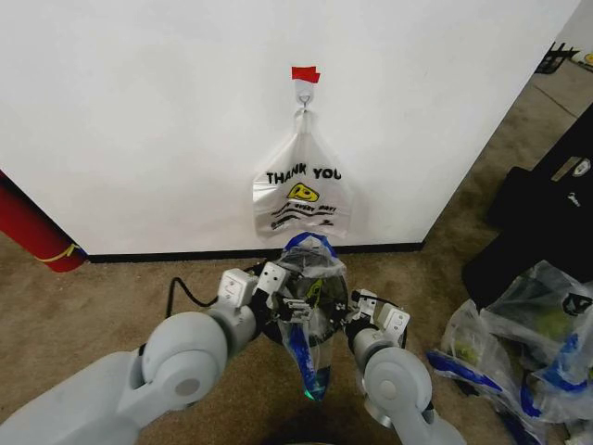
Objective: Pick up the garbage bag from the wall and place it over the trash bin.
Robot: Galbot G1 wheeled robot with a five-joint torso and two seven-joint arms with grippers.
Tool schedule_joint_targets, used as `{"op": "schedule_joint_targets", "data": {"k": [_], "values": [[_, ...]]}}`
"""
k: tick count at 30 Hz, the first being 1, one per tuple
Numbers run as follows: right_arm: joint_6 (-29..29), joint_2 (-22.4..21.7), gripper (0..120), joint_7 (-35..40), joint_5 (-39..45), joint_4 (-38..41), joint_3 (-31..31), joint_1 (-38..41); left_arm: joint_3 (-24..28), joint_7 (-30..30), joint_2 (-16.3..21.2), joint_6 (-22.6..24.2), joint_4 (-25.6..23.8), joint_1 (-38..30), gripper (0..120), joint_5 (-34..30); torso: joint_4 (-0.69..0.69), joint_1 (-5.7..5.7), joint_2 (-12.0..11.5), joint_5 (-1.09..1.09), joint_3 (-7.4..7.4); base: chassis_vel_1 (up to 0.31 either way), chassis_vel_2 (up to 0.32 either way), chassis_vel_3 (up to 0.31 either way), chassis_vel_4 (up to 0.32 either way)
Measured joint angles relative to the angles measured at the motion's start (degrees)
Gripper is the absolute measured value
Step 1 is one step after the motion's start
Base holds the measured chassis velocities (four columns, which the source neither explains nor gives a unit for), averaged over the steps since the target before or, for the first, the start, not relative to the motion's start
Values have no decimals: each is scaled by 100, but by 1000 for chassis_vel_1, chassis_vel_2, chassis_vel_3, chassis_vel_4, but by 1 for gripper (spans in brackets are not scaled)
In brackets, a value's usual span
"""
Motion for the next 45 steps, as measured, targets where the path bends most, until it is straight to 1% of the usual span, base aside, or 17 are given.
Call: {"op": "schedule_joint_targets", "data": {"k": [1,5,6,13,14,15,17,21,26,27,31,32,33,35,39,43,45], "values": [[-4,6,0,-4,1,8,1,1,103,-66,-38,18,67,-70,93,-48,0,0,0,0,0,0,0,0,0],[81,48,0,-89,-43,15,-4,-12,316,-246,-116,31,262,-242,79,-95,0,0,0,1,0,0,0,0,0],[81,48,0,-89,-43,15,-4,-12,316,-246,-116,31,262,-242,79,-95,0,0,0,1,0,0,0,0,0],[182,43,0,-229,-88,14,-2,9,399,-159,-23,28,329,-227,48,502,0,0,0,0,-1,0,0,0,0],[182,43,0,-229,-88,14,-2,9,399,-159,-23,28,329,-227,48,502,0,0,0,0,-1,0,0,0,0],[183,44,0,-236,-85,3,-2,20,373,-154,-6,27,300,-197,43,535,0,0,0,0,0,0,0,0,0],[183,43,0,-239,-83,-33,-2,34,304,-154,62,24,200,-135,40,590,0,0,0,0,-1,0,0,0,0],[182,31,0,-243,-87,-91,12,53,176,-152,186,20,26,12,45,641,1,0,0,0,-1,0,0,0,0],[182,20,0,-243,-80,-124,30,101,21,-152,277,14,-73,262,67,725,1,0,0,0,-1,0,0,0,0],[181,20,0,-243,-80,-125,29,106,30,-152,257,13,-50,286,71,728,1,0,0,0,-1,0,0,0,0],[179,30,0,-243,-81,-125,26,110,96,-152,183,11,66,301,81,732,0,0,0,0,-1,0,0,0,0],[178,36,0,-241,-82,-122,26,108,123,-152,151,10,130,294,88,742,0,0,0,0,-1,0,0,0,0],[178,36,0,-241,-82,-122,26,108,123,-152,151,10,130,294,88,742,0,0,0,0,-1,0,0,0,0],[178,33,0,-241,-83,-101,25,83,185,-148,85,9,304,202,94,764,0,0,0,0,-1,0,0,0,0],[176,22,0,-240,-85,-80,33,59,223,-141,47,7,406,91,90,752,-1,0,0,0,0,0,0,0,0],[172,39,0,-241,-96,-85,25,76,278,-140,7,6,415,88,71,744,0,0,0,0,-1,0,0,0,0],[172,41,0,-241,-97,-89,22,81,285,-141,2,6,416,94,68,744,0,0,0,0,0,0,0,0,0]]}}
